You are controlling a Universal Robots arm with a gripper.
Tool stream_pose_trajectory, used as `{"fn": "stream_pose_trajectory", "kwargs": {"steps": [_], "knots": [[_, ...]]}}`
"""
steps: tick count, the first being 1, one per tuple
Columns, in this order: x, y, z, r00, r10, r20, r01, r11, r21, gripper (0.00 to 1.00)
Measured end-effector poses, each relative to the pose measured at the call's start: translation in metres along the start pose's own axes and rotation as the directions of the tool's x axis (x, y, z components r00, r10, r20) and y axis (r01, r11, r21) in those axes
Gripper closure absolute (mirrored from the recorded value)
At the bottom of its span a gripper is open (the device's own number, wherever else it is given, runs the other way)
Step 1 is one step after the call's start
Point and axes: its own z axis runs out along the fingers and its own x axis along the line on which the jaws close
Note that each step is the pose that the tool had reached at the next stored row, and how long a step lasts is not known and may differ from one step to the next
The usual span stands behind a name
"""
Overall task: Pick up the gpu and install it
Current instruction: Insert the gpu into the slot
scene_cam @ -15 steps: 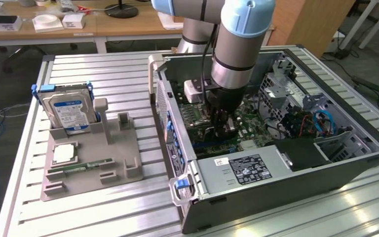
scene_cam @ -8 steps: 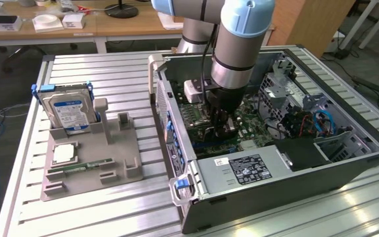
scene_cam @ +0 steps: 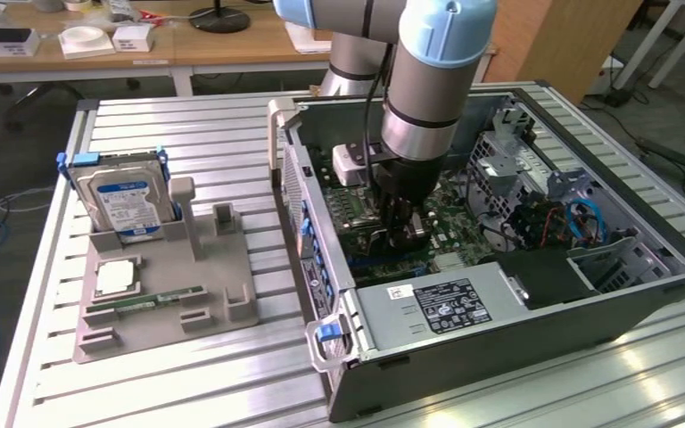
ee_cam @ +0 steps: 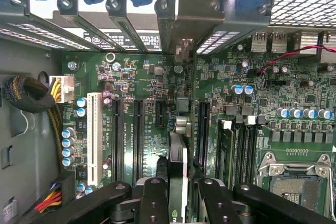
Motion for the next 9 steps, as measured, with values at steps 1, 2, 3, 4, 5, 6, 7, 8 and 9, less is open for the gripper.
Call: {"fn": "stream_pose_trajectory", "kwargs": {"steps": [1, 2, 3, 4, 5, 6, 7, 8, 9], "knots": [[0.0000, 0.0001, 0.0017, 1.0000, 0.000, 0.0001, 0.000, 1.0000, 0.0001, 0.73], [0.0000, 0.0003, 0.0035, 1.0000, 0.000, 0.0002, 0.000, 1.0000, 0.0003, 0.73], [0.0001, 0.0004, 0.0043, 1.0000, 0.000, -0.0007, 0.000, 1.0000, -0.0003, 0.73], [0.0001, 0.0004, 0.0043, 1.0000, 0.000, -0.0005, 0.000, 1.0000, -0.0003, 0.73], [0.0001, 0.0005, 0.0044, 1.0000, 0.000, -0.0004, 0.000, 1.0000, -0.0003, 0.73], [0.0001, 0.0005, 0.0046, 1.0000, 0.000, -0.0002, 0.000, 1.0000, -0.0002, 0.73], [0.0000, 0.0004, 0.0047, 1.0000, 0.000, 0.0001, 0.000, 1.0000, 0.0001, 0.73], [0.0000, 0.0005, 0.0047, 1.0000, 0.000, 0.0002, 0.000, 1.0000, 0.0001, 0.73], [0.0000, 0.0004, 0.0047, 1.0000, 0.000, 0.0002, 0.000, 1.0000, 0.0001, 0.73]]}}
